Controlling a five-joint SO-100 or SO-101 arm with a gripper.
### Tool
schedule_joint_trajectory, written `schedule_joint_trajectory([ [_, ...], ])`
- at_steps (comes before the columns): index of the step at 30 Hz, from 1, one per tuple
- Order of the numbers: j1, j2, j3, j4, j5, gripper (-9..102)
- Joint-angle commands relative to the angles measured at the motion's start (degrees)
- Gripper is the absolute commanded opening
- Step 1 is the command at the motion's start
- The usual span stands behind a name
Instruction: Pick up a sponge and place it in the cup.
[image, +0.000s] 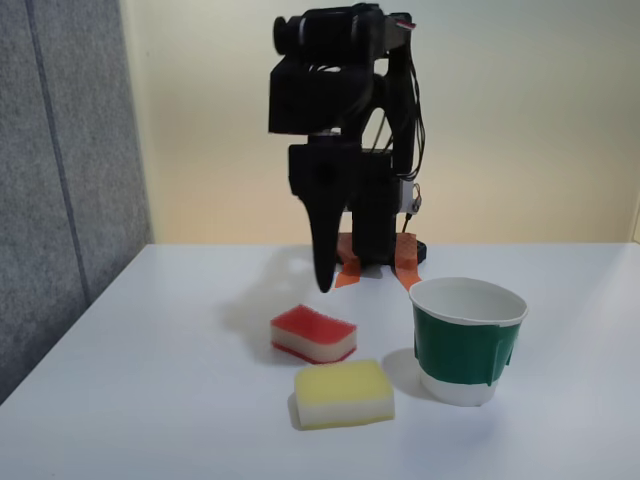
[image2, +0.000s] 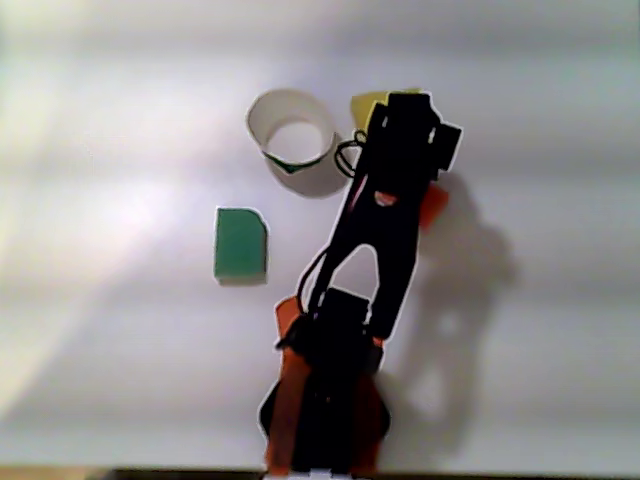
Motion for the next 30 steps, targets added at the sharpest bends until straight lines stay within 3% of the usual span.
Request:
schedule_joint_trajectory([
  [1,1.76,0.88,-1.67,3.16,-0.70,0],
  [9,4.31,5.19,6.68,7.12,13.62,0],
  [15,5.98,6.68,8.09,5.10,26.19,0],
  [30,3.87,-1.23,3.43,-1.05,31.73,0],
])
